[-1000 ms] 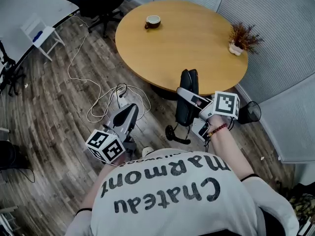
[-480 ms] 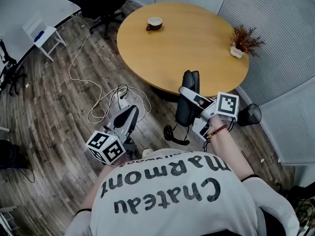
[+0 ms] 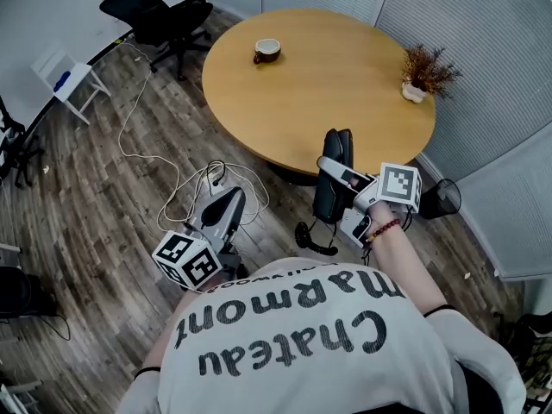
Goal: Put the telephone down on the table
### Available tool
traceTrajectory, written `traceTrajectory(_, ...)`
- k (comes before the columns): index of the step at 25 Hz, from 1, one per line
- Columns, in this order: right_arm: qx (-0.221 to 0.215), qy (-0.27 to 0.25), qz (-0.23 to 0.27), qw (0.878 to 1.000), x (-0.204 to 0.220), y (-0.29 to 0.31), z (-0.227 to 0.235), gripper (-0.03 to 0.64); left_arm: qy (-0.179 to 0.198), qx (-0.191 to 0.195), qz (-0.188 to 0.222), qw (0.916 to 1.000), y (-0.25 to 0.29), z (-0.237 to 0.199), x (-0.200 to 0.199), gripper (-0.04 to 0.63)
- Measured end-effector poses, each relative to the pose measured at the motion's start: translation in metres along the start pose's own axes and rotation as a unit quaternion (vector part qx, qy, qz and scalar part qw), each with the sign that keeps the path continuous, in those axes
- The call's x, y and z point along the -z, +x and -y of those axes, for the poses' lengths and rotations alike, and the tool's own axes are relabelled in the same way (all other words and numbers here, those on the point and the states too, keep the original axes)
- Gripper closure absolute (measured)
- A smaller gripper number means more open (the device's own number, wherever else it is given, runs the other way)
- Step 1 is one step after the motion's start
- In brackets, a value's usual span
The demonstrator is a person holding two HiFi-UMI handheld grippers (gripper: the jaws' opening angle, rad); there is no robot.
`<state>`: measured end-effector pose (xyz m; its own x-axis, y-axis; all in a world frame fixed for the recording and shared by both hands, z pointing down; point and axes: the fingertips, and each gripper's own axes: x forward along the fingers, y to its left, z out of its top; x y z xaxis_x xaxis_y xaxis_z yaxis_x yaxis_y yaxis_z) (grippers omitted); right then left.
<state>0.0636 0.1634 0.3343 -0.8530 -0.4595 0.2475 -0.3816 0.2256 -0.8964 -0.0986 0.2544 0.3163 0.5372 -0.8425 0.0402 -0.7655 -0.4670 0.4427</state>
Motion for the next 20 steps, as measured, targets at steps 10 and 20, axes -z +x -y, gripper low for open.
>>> traceTrajectory(10,-0.012,0.010,0.037,0.999,-0.005,0.007,0.014,0.321,0.001,0.047,-0.037,0.9982,0.020,-0.015,0.013,0.601)
traceTrajectory(20,0.018,0.026,0.063,0.998,-0.008,0.002,0.030,0.321,-0.016,0.091,-0.064,0.9937,0.032,-0.019,0.026,0.601)
